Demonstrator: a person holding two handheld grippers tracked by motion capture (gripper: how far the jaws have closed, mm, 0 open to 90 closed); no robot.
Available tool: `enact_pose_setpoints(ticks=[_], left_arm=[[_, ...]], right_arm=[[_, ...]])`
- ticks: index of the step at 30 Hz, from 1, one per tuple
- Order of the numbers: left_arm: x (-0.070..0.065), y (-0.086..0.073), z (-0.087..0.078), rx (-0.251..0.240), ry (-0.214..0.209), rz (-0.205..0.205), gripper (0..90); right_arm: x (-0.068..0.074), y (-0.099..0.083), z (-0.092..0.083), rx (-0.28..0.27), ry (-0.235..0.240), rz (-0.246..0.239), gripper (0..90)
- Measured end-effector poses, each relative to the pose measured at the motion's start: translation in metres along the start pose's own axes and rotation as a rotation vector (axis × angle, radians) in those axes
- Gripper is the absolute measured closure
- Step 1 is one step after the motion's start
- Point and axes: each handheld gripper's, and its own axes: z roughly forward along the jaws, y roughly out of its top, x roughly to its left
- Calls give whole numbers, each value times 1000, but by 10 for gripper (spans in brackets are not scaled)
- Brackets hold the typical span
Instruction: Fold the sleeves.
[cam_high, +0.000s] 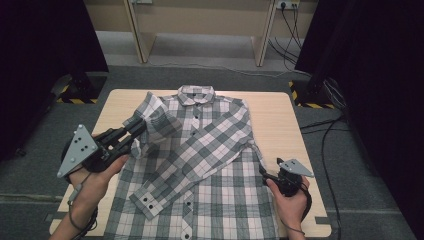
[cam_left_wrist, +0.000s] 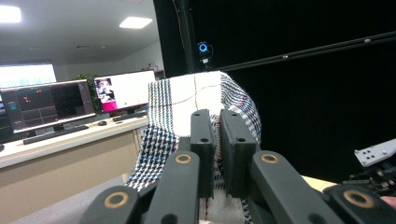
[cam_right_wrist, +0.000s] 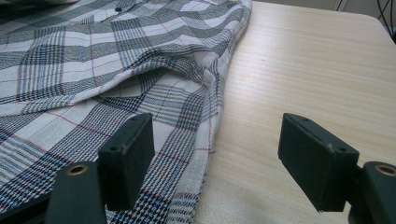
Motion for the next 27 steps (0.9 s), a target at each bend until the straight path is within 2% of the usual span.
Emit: enact_pose_setpoints(ticks=[27], left_arm=[[-25,-27,-1,79,-70,-11,839]], right_arm=[[1,0,0,2,2,-1,272]])
